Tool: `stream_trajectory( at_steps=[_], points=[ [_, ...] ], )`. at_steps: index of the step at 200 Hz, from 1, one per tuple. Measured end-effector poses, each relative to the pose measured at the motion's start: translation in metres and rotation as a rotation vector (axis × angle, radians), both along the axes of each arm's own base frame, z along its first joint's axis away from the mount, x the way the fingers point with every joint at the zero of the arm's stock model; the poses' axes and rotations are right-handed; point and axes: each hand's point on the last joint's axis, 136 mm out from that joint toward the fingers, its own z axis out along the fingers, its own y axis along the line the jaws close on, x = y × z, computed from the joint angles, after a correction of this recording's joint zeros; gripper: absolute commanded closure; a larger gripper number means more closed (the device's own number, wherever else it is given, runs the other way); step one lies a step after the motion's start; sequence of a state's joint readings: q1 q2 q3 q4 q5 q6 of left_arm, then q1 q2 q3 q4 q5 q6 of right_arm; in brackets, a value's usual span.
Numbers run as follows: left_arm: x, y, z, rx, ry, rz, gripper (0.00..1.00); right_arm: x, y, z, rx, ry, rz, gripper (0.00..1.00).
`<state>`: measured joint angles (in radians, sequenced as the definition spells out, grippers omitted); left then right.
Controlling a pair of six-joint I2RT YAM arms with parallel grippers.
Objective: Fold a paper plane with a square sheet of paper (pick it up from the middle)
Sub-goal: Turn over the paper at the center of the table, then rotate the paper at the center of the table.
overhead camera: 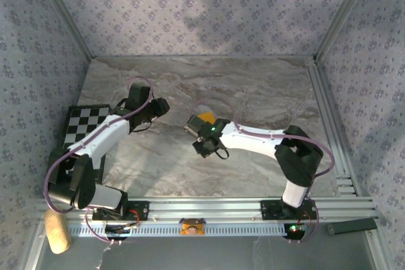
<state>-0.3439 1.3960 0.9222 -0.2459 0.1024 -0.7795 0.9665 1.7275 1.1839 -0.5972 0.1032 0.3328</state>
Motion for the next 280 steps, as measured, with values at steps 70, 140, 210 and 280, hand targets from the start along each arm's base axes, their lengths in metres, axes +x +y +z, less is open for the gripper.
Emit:
stream_trajectory(
  at_steps=[70,140,210,280],
  points=[
    [0.003,-0.035,-0.026,-0.116,0.106,-0.114,0.58,0.037,-0.019,0.013,0.519,0.199,-0.174,0.89],
    [0.003,-0.074,-0.041,-0.262,0.185,-0.213,0.63,0.038,-0.007,-0.02,0.608,0.395,-0.221,0.91],
    [-0.002,-0.095,-0.044,-0.302,0.217,-0.281,0.7,0.039,-0.008,-0.043,0.582,0.465,-0.345,0.92],
    [-0.006,-0.107,-0.05,-0.311,0.248,-0.316,0.73,0.04,-0.009,-0.048,0.609,0.503,-0.489,0.92]
  ],
)
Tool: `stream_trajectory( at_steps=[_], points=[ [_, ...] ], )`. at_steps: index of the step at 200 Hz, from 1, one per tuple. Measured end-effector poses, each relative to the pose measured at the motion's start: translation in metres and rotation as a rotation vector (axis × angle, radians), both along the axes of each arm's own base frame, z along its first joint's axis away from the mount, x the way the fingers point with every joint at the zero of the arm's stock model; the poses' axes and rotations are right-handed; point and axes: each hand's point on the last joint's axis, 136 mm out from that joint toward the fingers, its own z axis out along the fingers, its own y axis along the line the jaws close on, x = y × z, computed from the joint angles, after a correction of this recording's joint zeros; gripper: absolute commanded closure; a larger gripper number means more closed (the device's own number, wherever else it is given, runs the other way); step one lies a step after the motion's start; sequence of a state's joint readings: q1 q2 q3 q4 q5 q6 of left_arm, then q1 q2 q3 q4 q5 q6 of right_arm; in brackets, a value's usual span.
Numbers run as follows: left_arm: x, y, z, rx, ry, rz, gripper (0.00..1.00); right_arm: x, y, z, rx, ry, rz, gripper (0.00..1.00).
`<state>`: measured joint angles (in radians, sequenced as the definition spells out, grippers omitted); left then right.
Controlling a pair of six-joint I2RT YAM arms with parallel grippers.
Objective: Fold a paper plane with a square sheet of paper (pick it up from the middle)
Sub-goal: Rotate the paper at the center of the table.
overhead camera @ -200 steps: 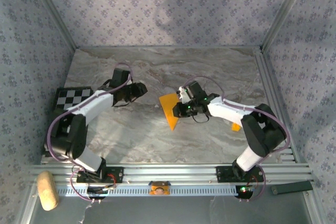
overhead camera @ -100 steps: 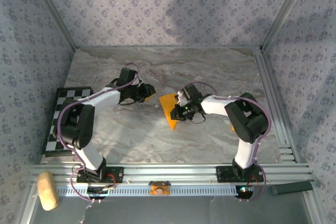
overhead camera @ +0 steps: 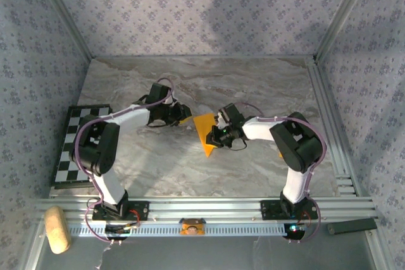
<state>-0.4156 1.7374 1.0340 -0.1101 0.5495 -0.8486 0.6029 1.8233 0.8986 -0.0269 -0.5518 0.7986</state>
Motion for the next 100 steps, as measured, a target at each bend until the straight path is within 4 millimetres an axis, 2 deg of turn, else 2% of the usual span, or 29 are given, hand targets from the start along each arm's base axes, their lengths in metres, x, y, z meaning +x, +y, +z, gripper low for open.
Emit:
stream_trajectory(
  at_steps=[42,100],
  points=[
    [0.0012,-0.0013,0.0025,-0.005,-0.005,-0.004,0.73,0.0017,0.0012,-0.0001,0.005,0.024,-0.064,0.92],
    [0.0039,-0.0042,-0.0043,-0.006,0.014,-0.011,0.74,0.0009,-0.0016,0.0016,0.048,0.043,-0.197,0.91]
  ],
)
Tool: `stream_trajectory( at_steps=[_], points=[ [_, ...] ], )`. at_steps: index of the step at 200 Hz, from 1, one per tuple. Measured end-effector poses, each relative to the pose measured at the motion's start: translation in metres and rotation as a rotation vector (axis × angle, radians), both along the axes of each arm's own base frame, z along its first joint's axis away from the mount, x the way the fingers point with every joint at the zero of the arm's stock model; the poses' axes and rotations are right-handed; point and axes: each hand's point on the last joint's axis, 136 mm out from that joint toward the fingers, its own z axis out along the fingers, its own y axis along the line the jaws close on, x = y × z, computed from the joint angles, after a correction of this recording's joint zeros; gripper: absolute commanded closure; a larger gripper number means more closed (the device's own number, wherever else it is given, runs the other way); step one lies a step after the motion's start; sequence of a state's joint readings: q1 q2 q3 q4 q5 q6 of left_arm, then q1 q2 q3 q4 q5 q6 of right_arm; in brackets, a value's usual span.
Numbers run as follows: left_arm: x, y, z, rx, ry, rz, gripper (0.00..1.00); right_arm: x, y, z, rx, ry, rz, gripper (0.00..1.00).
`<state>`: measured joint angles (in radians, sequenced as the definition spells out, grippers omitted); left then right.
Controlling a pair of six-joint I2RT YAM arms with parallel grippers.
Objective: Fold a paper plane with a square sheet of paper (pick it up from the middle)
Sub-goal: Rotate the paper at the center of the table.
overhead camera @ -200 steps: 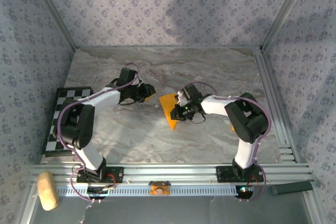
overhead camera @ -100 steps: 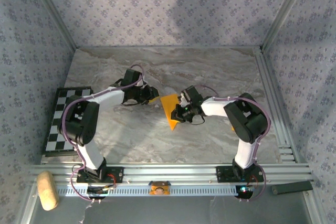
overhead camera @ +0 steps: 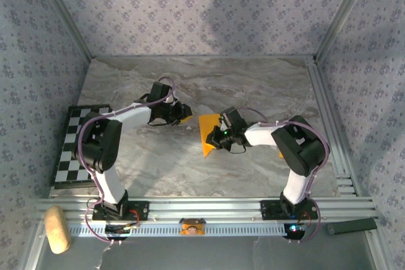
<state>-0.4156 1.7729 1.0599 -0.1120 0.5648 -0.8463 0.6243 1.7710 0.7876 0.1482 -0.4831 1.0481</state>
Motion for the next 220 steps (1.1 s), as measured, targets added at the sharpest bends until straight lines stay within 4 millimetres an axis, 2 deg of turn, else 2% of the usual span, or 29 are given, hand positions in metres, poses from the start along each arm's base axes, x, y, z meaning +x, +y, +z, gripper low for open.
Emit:
stream_trajectory(
  at_steps=[43,79,105,137,167,220],
  points=[
    [0.0,0.0,-0.002,0.001,0.004,0.0,0.74,0.0,-0.004,0.007,-0.006,-0.016,-0.044,0.9],
    [0.001,-0.003,0.001,-0.005,0.0,-0.008,0.75,0.009,-0.014,0.039,-0.022,-0.126,-0.077,0.87],
    [-0.002,-0.016,0.001,-0.024,0.008,-0.046,0.76,0.015,-0.029,0.053,-0.015,-0.179,-0.115,0.87],
    [-0.01,-0.041,-0.002,-0.036,0.013,-0.119,0.78,0.023,-0.047,0.048,-0.032,-0.172,-0.157,0.87],
    [-0.02,-0.059,-0.007,-0.038,0.025,-0.176,0.8,0.022,-0.049,0.046,-0.043,-0.168,-0.145,0.87],
    [-0.019,-0.066,-0.015,-0.043,0.047,-0.204,0.81,0.018,-0.051,0.042,-0.057,-0.156,-0.133,0.88]
  ],
)
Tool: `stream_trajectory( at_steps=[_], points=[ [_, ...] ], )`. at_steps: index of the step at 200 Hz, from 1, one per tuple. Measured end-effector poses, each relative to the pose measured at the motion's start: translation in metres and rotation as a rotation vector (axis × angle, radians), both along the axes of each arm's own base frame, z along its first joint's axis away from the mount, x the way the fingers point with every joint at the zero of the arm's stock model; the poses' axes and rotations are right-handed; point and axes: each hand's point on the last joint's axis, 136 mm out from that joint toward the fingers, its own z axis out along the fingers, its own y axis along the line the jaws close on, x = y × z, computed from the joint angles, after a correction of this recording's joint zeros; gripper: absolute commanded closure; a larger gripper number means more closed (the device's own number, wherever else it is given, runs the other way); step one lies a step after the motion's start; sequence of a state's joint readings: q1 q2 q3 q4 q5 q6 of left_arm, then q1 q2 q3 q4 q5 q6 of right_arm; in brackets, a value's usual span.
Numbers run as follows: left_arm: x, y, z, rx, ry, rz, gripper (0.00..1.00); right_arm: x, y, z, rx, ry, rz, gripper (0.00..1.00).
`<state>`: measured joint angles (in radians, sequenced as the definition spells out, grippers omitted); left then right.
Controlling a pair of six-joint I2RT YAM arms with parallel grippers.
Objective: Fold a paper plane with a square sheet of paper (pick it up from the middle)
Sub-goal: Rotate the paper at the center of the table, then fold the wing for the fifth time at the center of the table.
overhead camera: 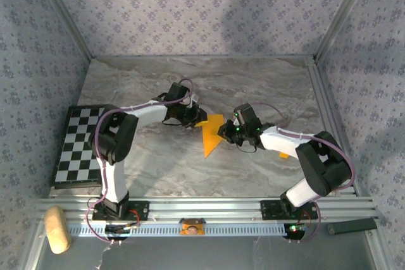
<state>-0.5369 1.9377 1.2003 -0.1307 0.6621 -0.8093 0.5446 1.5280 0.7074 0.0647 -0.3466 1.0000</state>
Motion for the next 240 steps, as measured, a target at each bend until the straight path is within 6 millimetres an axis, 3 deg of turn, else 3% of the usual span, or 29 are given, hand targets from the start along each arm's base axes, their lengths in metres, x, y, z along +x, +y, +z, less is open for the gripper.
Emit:
stream_trajectory(
  at_steps=[78,137,182,240],
  points=[
    [0.0,-0.006,-0.019,0.013,0.031,-0.025,0.84,-0.003,-0.009,-0.011,-0.031,0.038,-0.009,0.88],
    [-0.001,-0.002,-0.043,0.058,0.051,-0.023,0.87,0.005,-0.027,-0.016,-0.03,0.054,-0.056,0.77],
    [-0.002,0.0,-0.046,0.063,0.033,-0.035,0.88,0.007,-0.036,-0.024,-0.019,0.087,-0.074,0.71],
    [-0.002,0.0,-0.047,0.056,0.025,-0.045,0.88,0.005,-0.03,-0.031,0.011,0.118,-0.047,0.7]
  ],
)
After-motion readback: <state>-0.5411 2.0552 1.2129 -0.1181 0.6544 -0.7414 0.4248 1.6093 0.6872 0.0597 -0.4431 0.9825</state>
